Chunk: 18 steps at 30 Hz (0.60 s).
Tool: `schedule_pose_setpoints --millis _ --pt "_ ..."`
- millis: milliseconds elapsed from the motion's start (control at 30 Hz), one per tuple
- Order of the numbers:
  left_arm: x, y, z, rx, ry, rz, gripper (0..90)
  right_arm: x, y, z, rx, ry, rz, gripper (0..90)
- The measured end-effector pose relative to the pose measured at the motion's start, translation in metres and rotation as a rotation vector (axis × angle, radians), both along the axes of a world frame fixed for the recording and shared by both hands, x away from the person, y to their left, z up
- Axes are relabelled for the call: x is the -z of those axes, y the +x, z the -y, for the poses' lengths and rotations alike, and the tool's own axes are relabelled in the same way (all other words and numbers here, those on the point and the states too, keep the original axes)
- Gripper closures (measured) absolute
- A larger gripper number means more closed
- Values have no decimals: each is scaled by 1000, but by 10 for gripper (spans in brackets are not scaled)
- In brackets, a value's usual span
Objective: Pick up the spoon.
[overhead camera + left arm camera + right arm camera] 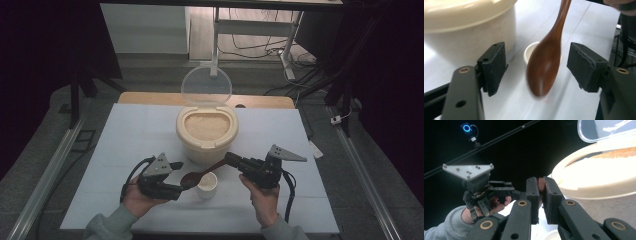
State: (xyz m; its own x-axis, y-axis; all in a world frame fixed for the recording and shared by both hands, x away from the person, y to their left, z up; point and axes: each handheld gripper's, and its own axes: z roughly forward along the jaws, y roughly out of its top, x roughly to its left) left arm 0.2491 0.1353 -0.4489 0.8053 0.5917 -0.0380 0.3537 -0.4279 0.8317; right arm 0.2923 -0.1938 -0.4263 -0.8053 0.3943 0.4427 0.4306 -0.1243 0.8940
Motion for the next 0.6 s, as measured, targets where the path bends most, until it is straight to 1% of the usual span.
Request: schedule_pose_setpoints --millis 67,133,233,300,467,567,600 --pt "7 -3 -11 -30 -4 -11 284 -2 0 3 5 9 8 829" --pt "16 -4 -24 -60 -4 -35 280 -4 0 5 10 12 11 829" --pt "29 -6 -43 -118 -18 -71 274 -6 1 9 18 18 21 829" --pt "35 -7 -55 -146 -27 -88 273 -7 1 11 26 22 24 829" --pt "44 -10 -75 -202 -23 -98 273 -9 2 15 39 25 33 828" --pt "47 -11 -82 -220 -24 -100 273 -10 2 17 46 27 38 828" --pt "47 -11 -82 -220 -24 -100 273 -10 2 18 48 27 39 829"
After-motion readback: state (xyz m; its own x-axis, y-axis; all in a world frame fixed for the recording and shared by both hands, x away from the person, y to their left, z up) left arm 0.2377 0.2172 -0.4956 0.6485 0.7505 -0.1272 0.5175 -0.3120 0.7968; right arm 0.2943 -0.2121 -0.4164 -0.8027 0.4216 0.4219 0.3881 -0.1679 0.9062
